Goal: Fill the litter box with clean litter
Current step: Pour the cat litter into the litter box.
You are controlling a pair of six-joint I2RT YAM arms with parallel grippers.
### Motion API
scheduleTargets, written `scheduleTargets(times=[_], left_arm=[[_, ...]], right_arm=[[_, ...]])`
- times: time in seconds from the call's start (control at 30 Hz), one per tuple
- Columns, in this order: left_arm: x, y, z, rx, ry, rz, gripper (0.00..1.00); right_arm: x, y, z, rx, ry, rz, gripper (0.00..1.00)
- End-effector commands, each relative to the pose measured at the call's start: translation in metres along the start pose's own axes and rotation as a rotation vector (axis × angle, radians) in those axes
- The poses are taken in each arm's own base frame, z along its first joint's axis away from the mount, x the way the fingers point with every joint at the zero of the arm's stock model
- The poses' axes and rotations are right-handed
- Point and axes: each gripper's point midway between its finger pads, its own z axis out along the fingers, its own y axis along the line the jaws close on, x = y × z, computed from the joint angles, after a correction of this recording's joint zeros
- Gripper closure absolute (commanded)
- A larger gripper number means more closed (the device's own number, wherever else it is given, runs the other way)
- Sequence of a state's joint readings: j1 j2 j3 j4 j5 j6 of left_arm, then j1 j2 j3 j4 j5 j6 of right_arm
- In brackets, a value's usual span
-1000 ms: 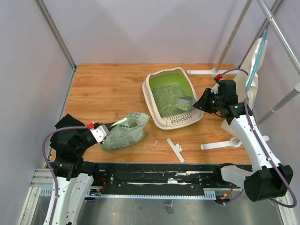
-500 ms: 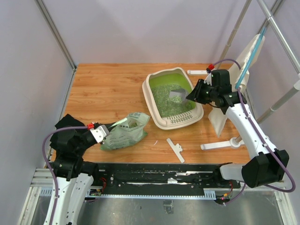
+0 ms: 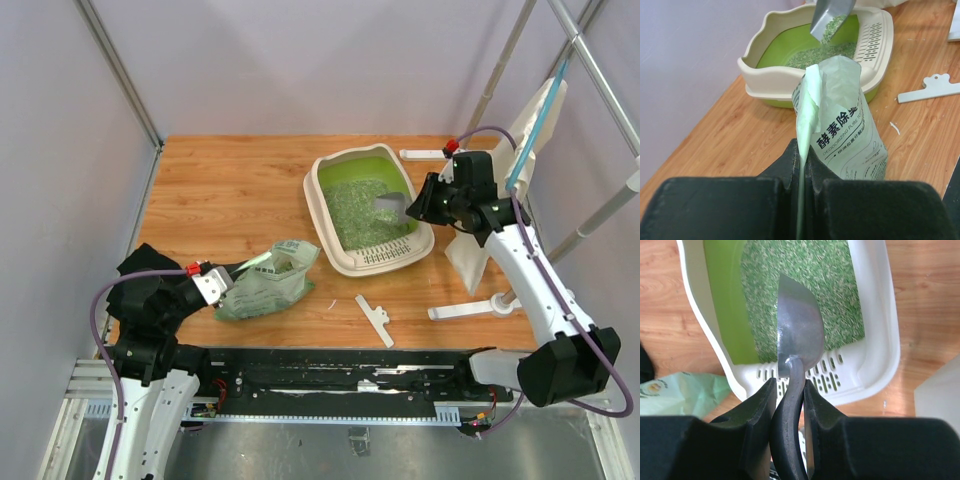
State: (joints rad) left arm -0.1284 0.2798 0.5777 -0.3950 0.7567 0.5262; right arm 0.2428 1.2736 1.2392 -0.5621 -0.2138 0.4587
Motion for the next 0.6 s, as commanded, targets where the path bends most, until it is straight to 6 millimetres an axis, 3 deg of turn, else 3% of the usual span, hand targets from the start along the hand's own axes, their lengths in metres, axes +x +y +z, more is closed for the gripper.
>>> scheduleTargets(times=[0.0, 0.3, 0.43, 0.57], left_arm=[[-0.07, 0.024, -0.008, -0.071, -0.186, 0.209, 1.0], [-0.068, 0.02, -0.007, -0.054, -0.183, 0.19, 1.0], [-0.067, 0.018, -0.011, -0.064, -0.18, 0.183, 0.99], [-0.067, 0.017, -0.012, -0.069, -0.181, 0.18, 0.99]], right_arm=[[0.014, -0.008, -0.025, 0.035, -0.009, -0.123, 0.99], [-0.007, -0.028, -0.04, 0.153, -0.111, -0.22, 0.99], [-0.016, -0.016, -0.044, 0.129, -0.158, -0.27, 0.99], [-0.009, 0.008, -0.043, 0.018, -0.135, -0.339, 0.99]])
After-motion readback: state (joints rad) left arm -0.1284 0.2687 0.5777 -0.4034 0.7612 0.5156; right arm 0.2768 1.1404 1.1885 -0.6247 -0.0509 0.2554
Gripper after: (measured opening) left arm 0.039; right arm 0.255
